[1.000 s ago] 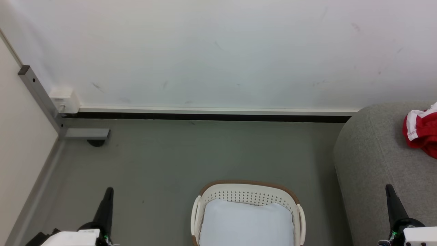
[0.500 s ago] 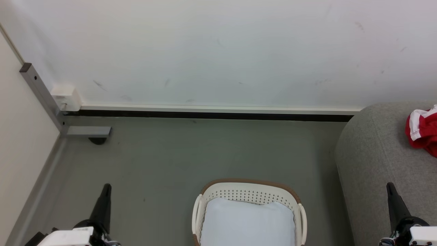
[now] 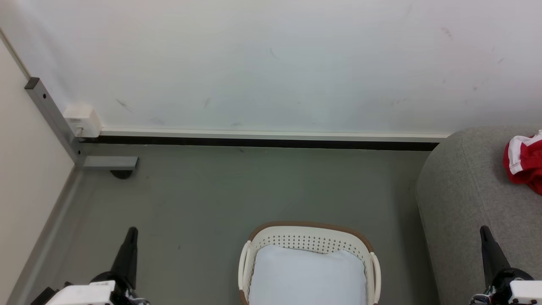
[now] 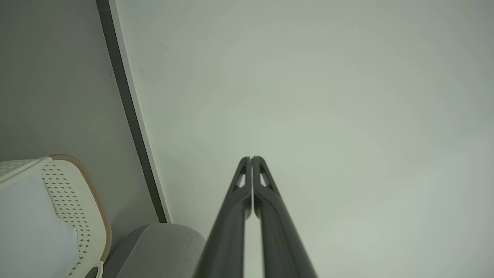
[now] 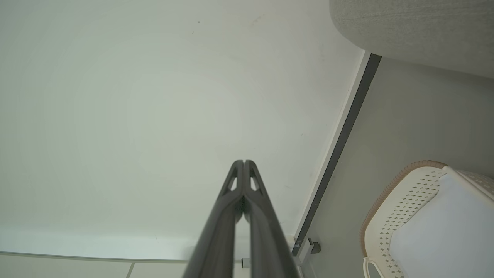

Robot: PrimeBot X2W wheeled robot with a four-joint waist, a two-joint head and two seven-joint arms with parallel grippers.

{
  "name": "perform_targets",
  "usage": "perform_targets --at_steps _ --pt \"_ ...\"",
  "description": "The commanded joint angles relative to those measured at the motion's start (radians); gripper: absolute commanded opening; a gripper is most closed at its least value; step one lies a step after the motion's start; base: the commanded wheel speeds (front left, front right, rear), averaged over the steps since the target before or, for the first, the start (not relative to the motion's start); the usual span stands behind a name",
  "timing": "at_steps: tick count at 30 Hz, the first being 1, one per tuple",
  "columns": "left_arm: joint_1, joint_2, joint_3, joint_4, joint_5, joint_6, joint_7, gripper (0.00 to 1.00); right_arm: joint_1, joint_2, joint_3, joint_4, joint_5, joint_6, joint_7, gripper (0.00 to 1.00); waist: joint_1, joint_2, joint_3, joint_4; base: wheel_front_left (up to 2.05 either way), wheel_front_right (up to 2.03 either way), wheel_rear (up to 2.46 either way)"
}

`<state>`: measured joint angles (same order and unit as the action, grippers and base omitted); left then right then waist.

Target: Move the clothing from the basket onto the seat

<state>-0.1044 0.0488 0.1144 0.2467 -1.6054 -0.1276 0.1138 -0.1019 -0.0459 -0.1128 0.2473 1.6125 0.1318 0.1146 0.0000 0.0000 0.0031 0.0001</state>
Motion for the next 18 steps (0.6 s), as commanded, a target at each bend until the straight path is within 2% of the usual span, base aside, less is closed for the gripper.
perform_targets --at_steps 1,18 --pt "-0.009 0.002 0.002 -0.004 -0.013 -0.006 0.005 0.00 -0.013 -0.008 -0.004 -0.006 0.001 -0.002 0.003 0.00 0.0000 0.0000 0.000 0.000 0.00 0.00 0.00" --pt "-0.009 0.002 0.002 -0.004 -0.013 -0.006 0.004 0.00 -0.013 -0.008 -0.004 -0.006 0.001 -0.002 0.003 0.00 0.0000 0.0000 0.000 0.000 0.00 0.00 0.00"
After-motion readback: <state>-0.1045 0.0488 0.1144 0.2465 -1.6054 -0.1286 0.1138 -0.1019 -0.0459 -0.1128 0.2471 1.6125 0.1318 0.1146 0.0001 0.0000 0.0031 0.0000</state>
